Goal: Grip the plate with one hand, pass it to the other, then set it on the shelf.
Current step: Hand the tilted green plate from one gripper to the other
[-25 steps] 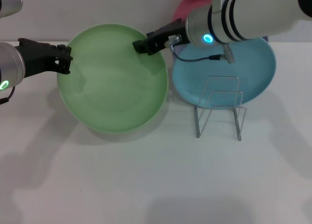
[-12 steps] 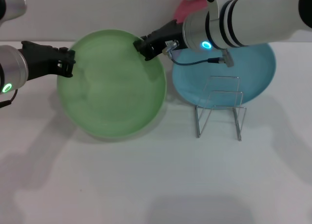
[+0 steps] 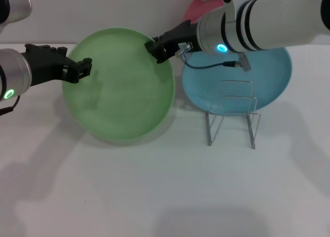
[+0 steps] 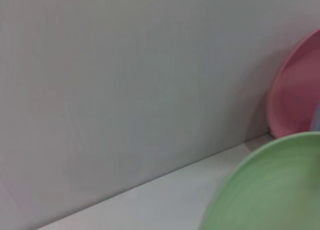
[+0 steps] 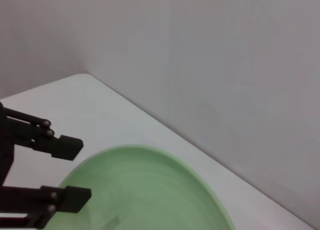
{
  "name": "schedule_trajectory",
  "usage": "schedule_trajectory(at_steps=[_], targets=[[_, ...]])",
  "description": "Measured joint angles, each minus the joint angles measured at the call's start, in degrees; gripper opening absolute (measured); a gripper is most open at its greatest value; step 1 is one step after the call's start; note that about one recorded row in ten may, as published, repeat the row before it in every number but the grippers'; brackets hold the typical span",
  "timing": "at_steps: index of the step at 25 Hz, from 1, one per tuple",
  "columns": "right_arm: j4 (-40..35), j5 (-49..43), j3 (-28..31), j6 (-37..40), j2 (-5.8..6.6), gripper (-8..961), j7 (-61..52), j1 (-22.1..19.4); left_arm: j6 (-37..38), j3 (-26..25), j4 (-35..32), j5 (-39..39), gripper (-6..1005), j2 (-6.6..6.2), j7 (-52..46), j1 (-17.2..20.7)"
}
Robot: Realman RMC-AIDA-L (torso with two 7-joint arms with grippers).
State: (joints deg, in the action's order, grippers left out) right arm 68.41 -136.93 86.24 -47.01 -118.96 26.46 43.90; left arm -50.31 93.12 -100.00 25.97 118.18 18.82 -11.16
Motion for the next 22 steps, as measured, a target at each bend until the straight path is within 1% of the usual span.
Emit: schedule_trajectory(at_steps=[3, 7, 8, 15, 16, 17, 18, 19, 20, 21, 22], targets=[[0.4, -0.6, 0.5, 0.2, -0.02, 60, -0.2, -0.6, -0.9, -0.3, -0.2, 0.2, 445, -0.02, 0.4, -0.1], [2.0, -2.1, 0.6, 0.9, -0.07, 56, -1.2, -1.6, -1.3, -0.4, -0.3, 0.3, 584, -0.02, 0.9, -0.3], [3.6, -3.9, 0.6, 1.4, -0.1, 53, -2.6, -2.5, -1.3, -0.4, -0.4, 0.2, 619, -0.02, 0.9, -0.3], [5.9, -6.3, 1.3, 2.8, -0.14, 38, -4.3, -4.5, -1.0, -0.5, -1.5, -0.1, 862, 0.07, 1.8, -0.3], [6.1, -8.6, 1.6, 4.4, -0.13, 39, -6.1, -5.3, -0.4, -0.6, -2.0, -0.1, 862, 0.09, 2.0, -0.1], [6.1, -8.6, 1.6, 4.4, -0.13, 39, -6.1, -5.3, -0.4, -0.6, -2.0, -0.1, 862, 0.09, 2.0, -0.1], [7.6, -10.6, 1.6, 6.2, -0.13, 39, -7.8, -6.9, -0.1, -0.7, -2.1, -0.1, 862, 0.11, 2.0, 0.0], [7.6, -10.6, 1.6, 6.2, -0.13, 39, -7.8, -6.9, 1.0, -0.7, -2.2, -0.3, 862, 0.11, 2.0, 0.3], [9.3, -10.7, 1.4, 7.4, -0.13, 39, -7.9, -8.5, 2.1, -0.8, -2.3, -0.4, 862, 0.12, 2.0, 0.6], [13.1, -10.7, 1.1, 9.6, -0.13, 39, -7.9, -11.9, 6.5, -0.6, -2.3, -1.1, 862, 0.11, 2.2, 2.1], [13.1, -10.7, 1.1, 9.6, -0.13, 40, -7.9, -11.9, 6.5, -0.6, -2.3, -1.1, 862, 0.11, 2.2, 2.1]])
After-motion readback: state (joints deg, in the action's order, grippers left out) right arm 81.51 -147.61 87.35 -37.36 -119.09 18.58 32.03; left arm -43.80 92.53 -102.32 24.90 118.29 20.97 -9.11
